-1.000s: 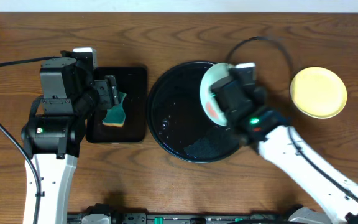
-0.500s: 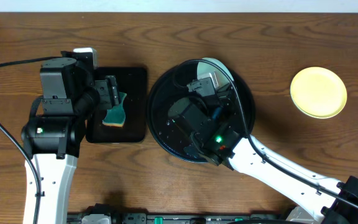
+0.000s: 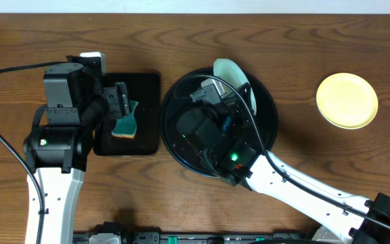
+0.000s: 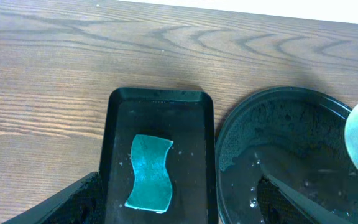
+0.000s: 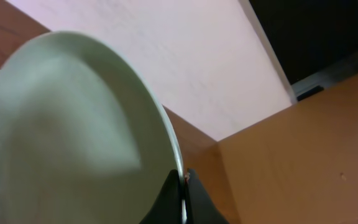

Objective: Clean dirty plates on tray and stack at the side
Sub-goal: 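Lift the pale green plate off the round tray with the right gripper, then carry the pale green plate right and stack it on the yellow plate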

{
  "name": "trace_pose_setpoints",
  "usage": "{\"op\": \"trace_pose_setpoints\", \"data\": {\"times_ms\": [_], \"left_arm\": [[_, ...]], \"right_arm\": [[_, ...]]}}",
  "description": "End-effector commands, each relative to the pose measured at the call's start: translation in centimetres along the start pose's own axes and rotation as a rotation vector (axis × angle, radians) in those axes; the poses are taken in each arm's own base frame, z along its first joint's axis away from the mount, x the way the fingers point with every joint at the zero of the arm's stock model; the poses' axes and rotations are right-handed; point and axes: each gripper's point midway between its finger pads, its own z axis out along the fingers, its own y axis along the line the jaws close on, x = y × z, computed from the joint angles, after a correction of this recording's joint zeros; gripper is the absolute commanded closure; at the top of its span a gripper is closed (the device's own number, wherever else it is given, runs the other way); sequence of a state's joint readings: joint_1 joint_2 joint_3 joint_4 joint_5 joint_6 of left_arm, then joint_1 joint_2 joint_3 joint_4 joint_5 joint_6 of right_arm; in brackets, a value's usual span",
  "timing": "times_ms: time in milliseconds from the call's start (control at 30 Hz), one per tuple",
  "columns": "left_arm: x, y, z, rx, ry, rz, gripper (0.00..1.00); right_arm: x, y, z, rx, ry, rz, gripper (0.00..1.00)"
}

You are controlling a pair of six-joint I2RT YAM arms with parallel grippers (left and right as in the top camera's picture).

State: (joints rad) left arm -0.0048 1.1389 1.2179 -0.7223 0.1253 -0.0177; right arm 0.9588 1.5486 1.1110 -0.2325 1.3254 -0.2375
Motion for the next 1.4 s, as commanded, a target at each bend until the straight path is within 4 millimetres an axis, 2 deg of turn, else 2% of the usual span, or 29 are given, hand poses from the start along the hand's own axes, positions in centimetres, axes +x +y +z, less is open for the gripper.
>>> {"op": "trace_pose_setpoints", "data": {"times_ms": [0,600,733,867,967,1100,1233,1300,1367], "left_arm": [[-0.3,-0.1,-0.2,0.002,-0.01,0.014,0.21],[-0.3,0.0,-0.2,0.002,-0.008,0.014,0.2],[-0.2,0.0,-0.2,0.002,-0.007,0.014,0.2],[-0.2,0.0,-0.2,0.002,-0.006,0.014,0.2],[-0.2,0.0,-0.2,0.002,-0.007,0.014,0.2],[-0.1,0.0,-0.2,0.002,-0.002,0.014,0.2],[0.0,0.0,-0.2,0.001,0.002,0.013,0.2],[0.2,0.0,-0.2,0.001,0.009,0.013,0.2],[0.3,0.0,-0.2,0.0,0.013,0.013,0.2]], "right_arm": [[-0.5,-0.7,-0.2,0.037,-0.002,-0.093,0.99],[-0.7,-0.2,-0.1,0.006,-0.013,-0.137,0.99],[-1.1,1.0,-0.7,-0.055,-0.043,-0.153,0.99],[-1.2,1.0,-0.4,-0.058,-0.041,-0.103,0.99],[-1.4,2.4,-1.3,-0.126,-0.071,-0.151,0.99],[-1.2,2.1,-0.6,-0.118,-0.056,-0.111,0.99],[-0.8,3.2,-1.1,-0.172,-0.064,-0.162,0.99],[-0.6,3.2,-0.6,-0.179,-0.045,-0.084,0.99],[-0.2,4.7,-1.0,-0.267,-0.045,-0.072,0.99]]}}
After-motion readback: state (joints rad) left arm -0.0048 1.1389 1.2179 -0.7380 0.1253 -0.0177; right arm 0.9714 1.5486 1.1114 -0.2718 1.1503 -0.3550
